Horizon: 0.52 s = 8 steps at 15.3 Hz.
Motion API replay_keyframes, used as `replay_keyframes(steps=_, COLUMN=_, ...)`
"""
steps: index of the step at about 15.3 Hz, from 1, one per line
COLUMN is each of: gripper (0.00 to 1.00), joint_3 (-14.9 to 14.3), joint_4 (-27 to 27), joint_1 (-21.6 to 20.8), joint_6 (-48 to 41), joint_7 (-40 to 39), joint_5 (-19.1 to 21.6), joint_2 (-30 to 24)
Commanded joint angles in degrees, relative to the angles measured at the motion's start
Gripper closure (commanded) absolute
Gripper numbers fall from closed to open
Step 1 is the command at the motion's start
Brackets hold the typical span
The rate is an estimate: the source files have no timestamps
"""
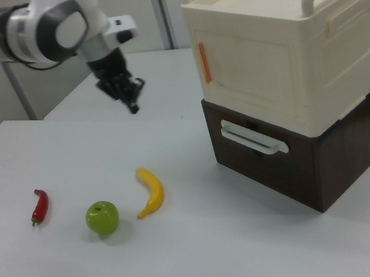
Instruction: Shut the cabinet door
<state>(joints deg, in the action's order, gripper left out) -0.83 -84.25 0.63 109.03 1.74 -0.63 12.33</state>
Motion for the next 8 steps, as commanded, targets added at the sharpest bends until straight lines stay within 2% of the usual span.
replay_keyframes(steps=1, gripper=0.97, joint_3=-0.66, joint_4=-2.58, joint_1=-3.7, joint_6=-11.09, joint_7=0.45, joint_5=-2.7, joint_2=-4.85)
replay_keyframes(steps=5, gripper=0.96, joint_3=-0.58, joint_4=-7.32, joint_1=-5.64, joint_6=-16.22, joint_7=0.01, joint_5=-4.73, joint_2=-10.04)
replay_keyframes(steps=7, gripper=0.82, joint_3=-0.58, joint_4=-7.77, joint_1=-5.64, joint_6=-17.62, joint_7=0.01, joint_5=-4.73, joint_2=-10.66)
replay_keyframes(steps=8, gripper=0.68, joint_3=-0.58, joint_4=-7.77, joint_1=-5.55, joint_6=-18.24, joint_7=0.01, joint_5=-4.73, joint_2=-10.66)
